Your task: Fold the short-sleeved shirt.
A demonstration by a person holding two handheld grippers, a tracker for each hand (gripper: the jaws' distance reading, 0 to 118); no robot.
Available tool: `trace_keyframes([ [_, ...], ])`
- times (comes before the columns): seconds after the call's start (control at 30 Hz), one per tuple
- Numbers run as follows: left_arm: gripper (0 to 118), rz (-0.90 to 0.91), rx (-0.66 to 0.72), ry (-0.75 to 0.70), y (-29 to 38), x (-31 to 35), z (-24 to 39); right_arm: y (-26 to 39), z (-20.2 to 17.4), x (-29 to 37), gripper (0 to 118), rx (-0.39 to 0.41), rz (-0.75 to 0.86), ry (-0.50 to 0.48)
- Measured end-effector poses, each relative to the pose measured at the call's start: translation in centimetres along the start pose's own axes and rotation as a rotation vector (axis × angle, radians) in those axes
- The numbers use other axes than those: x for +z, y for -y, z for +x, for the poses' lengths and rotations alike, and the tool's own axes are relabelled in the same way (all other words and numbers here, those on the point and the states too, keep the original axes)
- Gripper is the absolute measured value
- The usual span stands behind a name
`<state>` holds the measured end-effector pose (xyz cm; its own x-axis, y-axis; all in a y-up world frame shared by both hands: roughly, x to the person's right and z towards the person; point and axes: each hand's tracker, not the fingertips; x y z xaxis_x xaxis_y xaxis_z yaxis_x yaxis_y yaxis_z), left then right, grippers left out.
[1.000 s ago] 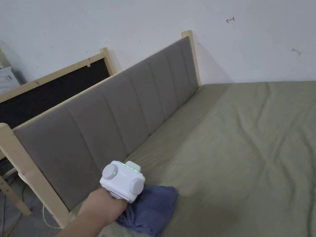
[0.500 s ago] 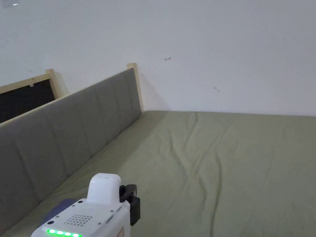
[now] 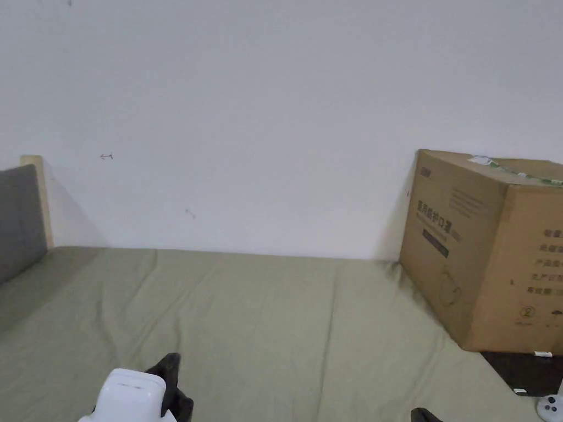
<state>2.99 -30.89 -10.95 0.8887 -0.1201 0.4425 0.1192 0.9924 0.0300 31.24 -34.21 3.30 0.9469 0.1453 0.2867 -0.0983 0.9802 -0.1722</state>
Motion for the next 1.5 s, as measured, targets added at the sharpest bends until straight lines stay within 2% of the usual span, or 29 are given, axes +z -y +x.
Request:
trace_keyframes([
  [0.23,0,-0.061,0.049,0.004,1.4,-1.0,0.3,1.7,1.3,-0.2,2,-0.024,-0.014,0.039],
  [0.53,0,-0.038,0.082,-0.052,2.6,-0.5,-0.7,2.2,0.7,-0.7,3,-0.017,0.012,0.073],
  [0.57,11,-0.033,0.080,-0.048,2.6,-0.5,-0.9,2.2,0.7,-0.8,7,-0.024,0.017,0.073],
  [0.6,38,-0.025,0.080,-0.044,2.5,-0.3,-0.9,2.2,0.8,-0.9,22,-0.037,0.020,0.063],
  [0.63,90,-0.026,0.078,-0.045,2.5,-0.4,-0.8,2.1,0.9,-1.0,59,-0.051,0.017,0.055],
  [0.67,115,-0.036,0.074,-0.054,2.5,-0.6,-0.8,2.1,0.9,-1.3,92,-0.061,0.010,0.054],
  [0.7,118,-0.027,0.070,-0.070,2.7,-0.5,-0.7,2.1,0.8,-1.4,111,-0.070,0.008,0.058],
  [0.73,118,0.003,0.060,-0.075,3.2,-0.2,-0.8,2.2,0.8,-1.4,118,-0.080,0.020,0.063],
  [1.03,118,-0.007,0.053,-0.082,6.4,-0.7,-0.9,3.2,-0.4,-2.3,118,-0.056,0.010,0.078],
  [1.1,118,-0.038,0.043,-0.057,8.0,-0.8,-0.9,3.3,-0.4,-2.5,118,-0.091,-0.011,0.044],
  [1.17,118,-0.087,0.037,-0.052,8.5,-0.8,-0.8,3.3,-0.2,-2.4,118,-0.089,0.001,0.033],
  [1.27,118,0.018,0.051,-0.090,7.5,0.1,-1.2,3.5,-0.1,-2.4,118,-0.103,-0.002,0.052],
  [1.33,118,-0.037,0.063,-0.083,8.2,-0.2,-1.3,3.7,0.1,-2.4,118,-0.140,-0.007,0.029],
  [1.5,118,-0.040,0.088,-0.095,7.9,-0.3,-1.7,3.7,-0.2,-2.3,118,-0.135,-0.003,0.066],
])
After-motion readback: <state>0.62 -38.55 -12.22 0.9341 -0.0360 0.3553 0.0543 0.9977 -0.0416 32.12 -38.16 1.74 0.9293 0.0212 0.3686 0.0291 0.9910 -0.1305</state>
